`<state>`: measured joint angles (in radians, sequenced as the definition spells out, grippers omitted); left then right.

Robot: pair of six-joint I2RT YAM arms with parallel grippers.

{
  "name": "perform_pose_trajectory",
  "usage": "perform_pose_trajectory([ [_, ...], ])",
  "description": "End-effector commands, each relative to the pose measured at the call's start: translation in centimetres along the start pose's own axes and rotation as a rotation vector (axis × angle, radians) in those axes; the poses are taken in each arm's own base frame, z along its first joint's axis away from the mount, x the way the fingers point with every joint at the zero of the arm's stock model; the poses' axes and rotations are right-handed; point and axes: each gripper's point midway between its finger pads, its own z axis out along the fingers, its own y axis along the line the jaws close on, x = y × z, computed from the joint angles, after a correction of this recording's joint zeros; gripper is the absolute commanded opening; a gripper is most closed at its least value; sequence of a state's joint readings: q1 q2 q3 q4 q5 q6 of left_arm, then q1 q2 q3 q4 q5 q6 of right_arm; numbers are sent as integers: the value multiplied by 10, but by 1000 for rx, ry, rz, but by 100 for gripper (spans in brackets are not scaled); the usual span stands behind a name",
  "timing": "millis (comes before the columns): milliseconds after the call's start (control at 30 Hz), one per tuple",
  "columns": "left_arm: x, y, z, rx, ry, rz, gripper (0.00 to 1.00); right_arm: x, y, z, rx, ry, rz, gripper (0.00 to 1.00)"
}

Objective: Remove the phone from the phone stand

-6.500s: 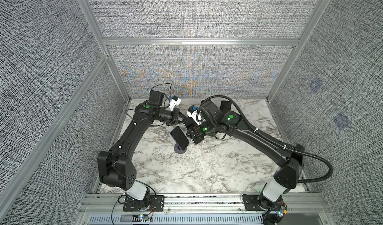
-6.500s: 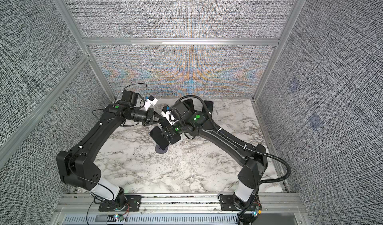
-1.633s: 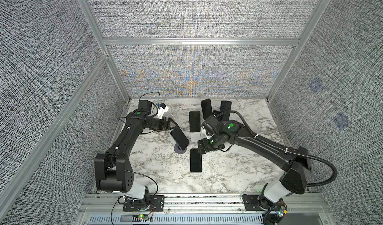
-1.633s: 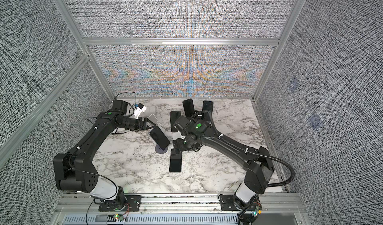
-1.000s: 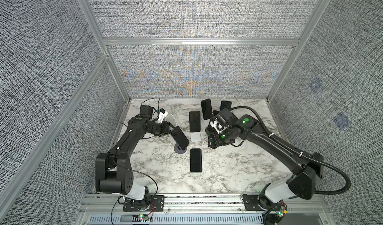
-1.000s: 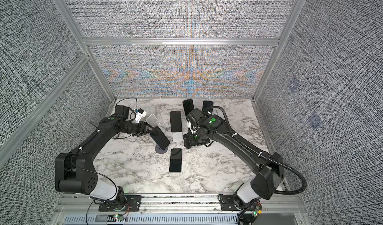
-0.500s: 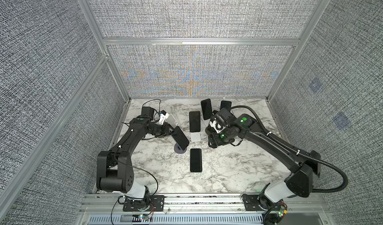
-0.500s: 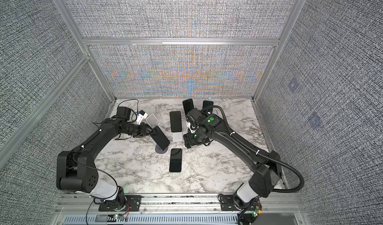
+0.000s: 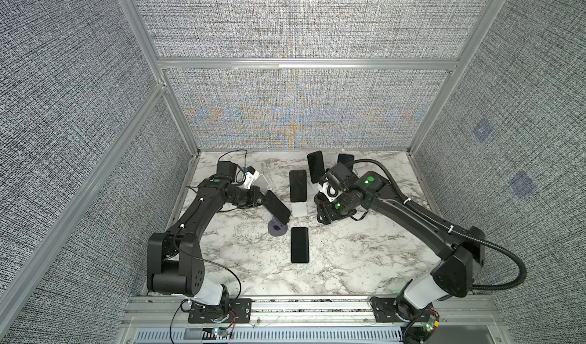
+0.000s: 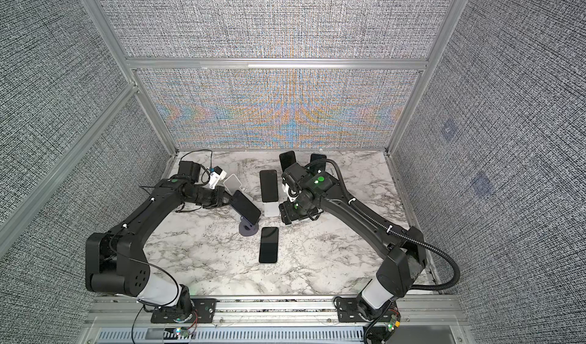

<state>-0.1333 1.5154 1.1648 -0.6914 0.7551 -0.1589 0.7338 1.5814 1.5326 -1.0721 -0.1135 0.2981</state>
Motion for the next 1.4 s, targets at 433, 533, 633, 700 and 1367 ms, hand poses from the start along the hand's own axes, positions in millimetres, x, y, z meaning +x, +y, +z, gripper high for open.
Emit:
perform_pose_trajectory([
  [433,-10,-87,-33,204,48,105,0,-24,59,-31,-57,-141,-371,71],
  [533,0,-105,-30,285,85,110,0,-34,67,-29,-50,-153,-411,72],
  [633,3,-111,-29,339,106,101,0,-40,73,-24,-52,-148,-440,76],
  [700,5,-115,-27,392,120,95,0,-43,74,-17,-52,-136,-452,80],
  [1367,15,-117,-14,524,164,88,0,-55,91,12,-87,-128,-454,80],
])
